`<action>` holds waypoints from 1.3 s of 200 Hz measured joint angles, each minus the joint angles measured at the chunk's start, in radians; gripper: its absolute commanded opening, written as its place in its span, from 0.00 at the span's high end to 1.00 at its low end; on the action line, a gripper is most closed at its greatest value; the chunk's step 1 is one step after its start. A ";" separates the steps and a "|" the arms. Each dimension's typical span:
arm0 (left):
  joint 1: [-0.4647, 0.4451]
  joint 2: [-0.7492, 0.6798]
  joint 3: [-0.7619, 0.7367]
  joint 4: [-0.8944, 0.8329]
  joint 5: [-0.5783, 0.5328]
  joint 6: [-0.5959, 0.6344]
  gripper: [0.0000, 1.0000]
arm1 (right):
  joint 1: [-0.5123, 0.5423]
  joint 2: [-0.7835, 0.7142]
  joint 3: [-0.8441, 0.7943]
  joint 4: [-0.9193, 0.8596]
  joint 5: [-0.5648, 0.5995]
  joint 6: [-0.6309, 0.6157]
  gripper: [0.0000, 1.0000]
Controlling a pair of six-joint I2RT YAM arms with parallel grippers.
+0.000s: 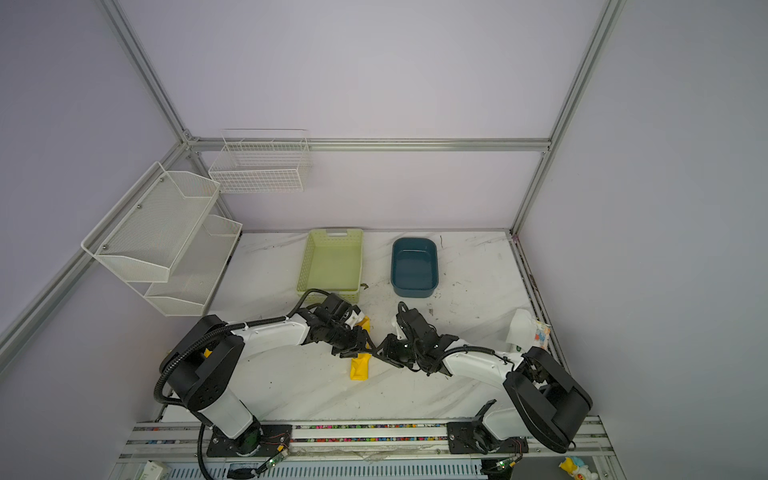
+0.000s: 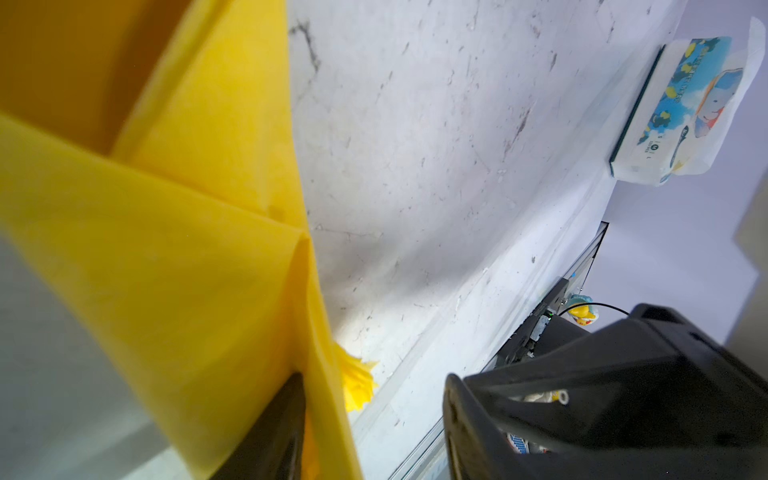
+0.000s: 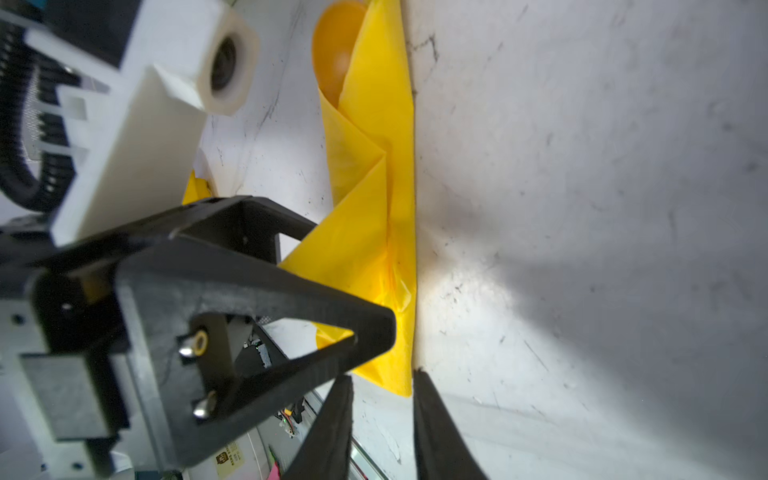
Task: Place the utensils on the paper napkin and roll it up
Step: 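Pull the right gripper back along the napkin roll away from the left gripper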
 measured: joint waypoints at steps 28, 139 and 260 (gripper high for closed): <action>0.000 0.000 -0.005 0.018 0.003 -0.009 0.46 | 0.058 -0.002 -0.019 0.039 0.037 0.035 0.52; 0.010 -0.006 -0.045 0.146 -0.004 -0.105 0.45 | 0.172 0.003 0.072 0.007 0.311 -0.066 0.38; 0.015 -0.005 -0.046 0.162 -0.017 -0.114 0.45 | 0.192 0.089 0.078 -0.026 0.548 -0.179 0.44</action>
